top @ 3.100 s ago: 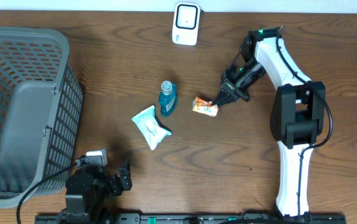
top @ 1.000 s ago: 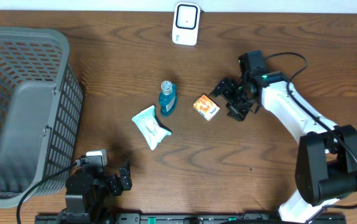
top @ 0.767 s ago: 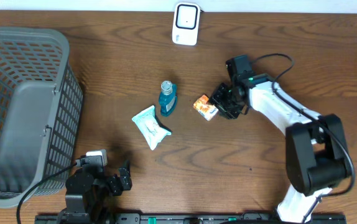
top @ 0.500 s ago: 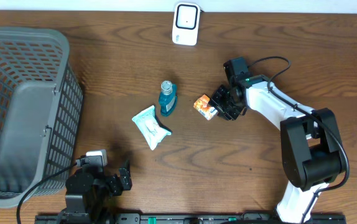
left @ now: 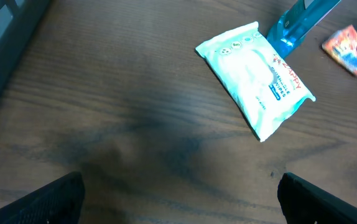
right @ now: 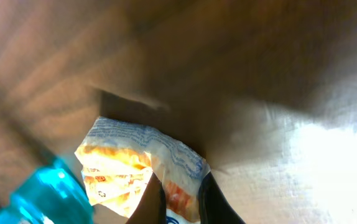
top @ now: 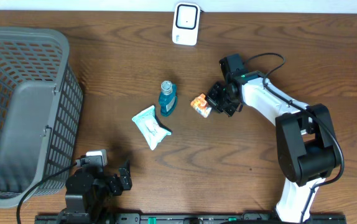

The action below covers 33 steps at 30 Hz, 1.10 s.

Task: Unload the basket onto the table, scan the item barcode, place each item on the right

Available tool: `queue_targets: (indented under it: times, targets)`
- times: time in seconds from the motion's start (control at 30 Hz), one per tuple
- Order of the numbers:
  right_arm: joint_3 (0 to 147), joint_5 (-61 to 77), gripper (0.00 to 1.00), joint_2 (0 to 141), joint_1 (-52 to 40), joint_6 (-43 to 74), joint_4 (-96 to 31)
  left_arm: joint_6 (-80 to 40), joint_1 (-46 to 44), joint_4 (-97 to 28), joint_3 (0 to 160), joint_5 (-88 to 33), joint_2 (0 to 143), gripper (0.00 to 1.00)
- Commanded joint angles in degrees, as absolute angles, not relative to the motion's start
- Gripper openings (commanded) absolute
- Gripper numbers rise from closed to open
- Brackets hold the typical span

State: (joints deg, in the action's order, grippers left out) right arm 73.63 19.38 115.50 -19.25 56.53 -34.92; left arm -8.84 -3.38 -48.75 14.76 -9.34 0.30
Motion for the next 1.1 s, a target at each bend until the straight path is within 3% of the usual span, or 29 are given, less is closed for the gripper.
queue_targets:
  times: [0.0,0.13,0.43,0.77,1.07]
  targets:
    - [69.76,29.74,0.01,117.84,-17.56,49.6,-42.35,-8.88,-3.18,-50.72,14.35,-10.04,0.21,0.99]
    - [69.76,43.79,0.01,114.65,-11.35,39.97,-55.0,-8.88,-3.18,-50.72,14.35,-10.04,0.21,0.99]
    - [69.73,46.89,0.01,113.78,-5.13,26.57,-81.28,-8.88,-3.18,-50.72,14.35,-10.04,0.21,0.99]
    - [69.63,55.22,0.01,113.78,-6.26,-1.41,-95.02,-8.88,-3.18,-50.72,14.35,-10.04,0.21,0.99]
    - [64.34,58.22,0.01,109.71,-8.97,-8.08,-97.27,-8.88,-3.18,-50.72,14.35,-10.04,0.21,0.99]
